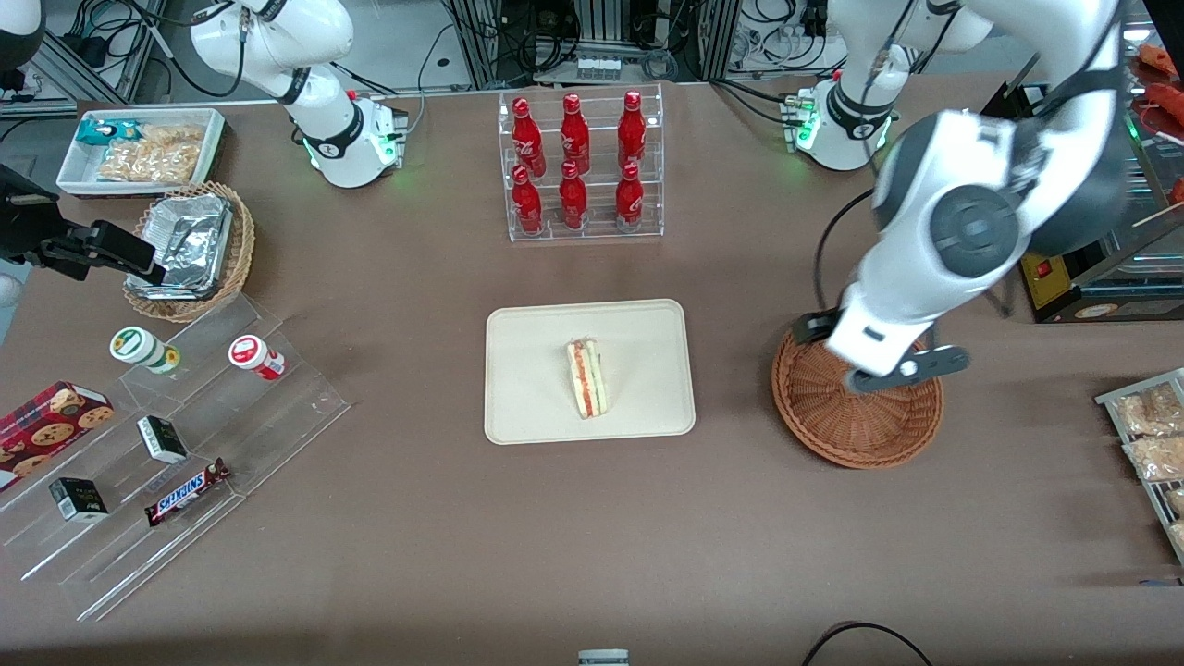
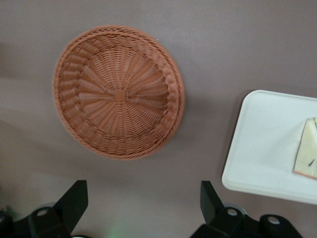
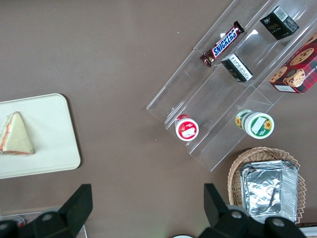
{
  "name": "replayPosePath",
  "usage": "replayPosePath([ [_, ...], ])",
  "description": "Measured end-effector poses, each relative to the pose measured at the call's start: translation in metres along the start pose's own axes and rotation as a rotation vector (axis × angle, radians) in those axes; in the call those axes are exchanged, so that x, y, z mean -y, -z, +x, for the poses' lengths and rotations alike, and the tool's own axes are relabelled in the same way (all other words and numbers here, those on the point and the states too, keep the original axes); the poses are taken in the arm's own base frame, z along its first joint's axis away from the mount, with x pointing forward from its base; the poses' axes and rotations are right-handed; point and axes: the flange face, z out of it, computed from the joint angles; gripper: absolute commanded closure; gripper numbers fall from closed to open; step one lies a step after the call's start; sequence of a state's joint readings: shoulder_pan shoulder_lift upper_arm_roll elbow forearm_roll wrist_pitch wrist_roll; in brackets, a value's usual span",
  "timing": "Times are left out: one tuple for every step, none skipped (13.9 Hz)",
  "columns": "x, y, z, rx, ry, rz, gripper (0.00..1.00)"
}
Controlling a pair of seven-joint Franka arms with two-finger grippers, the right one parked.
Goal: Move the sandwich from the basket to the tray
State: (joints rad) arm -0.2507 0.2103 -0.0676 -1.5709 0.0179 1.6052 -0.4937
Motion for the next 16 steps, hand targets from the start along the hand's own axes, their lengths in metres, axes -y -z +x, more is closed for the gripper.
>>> replayPosePath([
  [0.017,0.011,-0.003,0.007,-0.023,-0.005,0.0],
  [0.034,0.021,-0.006,0.015,-0.052,-0.005,0.0],
  [0.052,0.03,-0.009,0.022,-0.086,-0.006,0.0],
  [0.07,0.039,-0.012,0.025,-0.125,-0.008,0.0],
  [0.086,0.048,-0.016,0.03,-0.159,-0.009,0.0],
  [0.102,0.055,-0.02,0.036,-0.185,-0.011,0.0],
  [0.12,0.064,-0.024,0.036,-0.207,-0.015,0.0],
  [0.137,0.072,-0.027,0.029,-0.224,-0.02,0.0],
  [0.153,0.081,-0.03,0.012,-0.238,-0.025,0.0],
  [0.167,0.088,-0.033,-0.003,-0.246,-0.03,0.0],
  [0.179,0.094,-0.035,-0.015,-0.247,-0.033,0.0],
  [0.189,0.097,-0.036,-0.023,-0.241,-0.035,0.0],
  [0.195,0.099,-0.036,-0.028,-0.234,-0.037,0.0],
  [0.198,0.1,-0.036,-0.031,-0.232,-0.038,0.0],
  [0.198,0.1,-0.036,-0.033,-0.232,-0.038,0.0],
  [0.196,0.1,-0.036,-0.038,-0.235,-0.037,0.0],
])
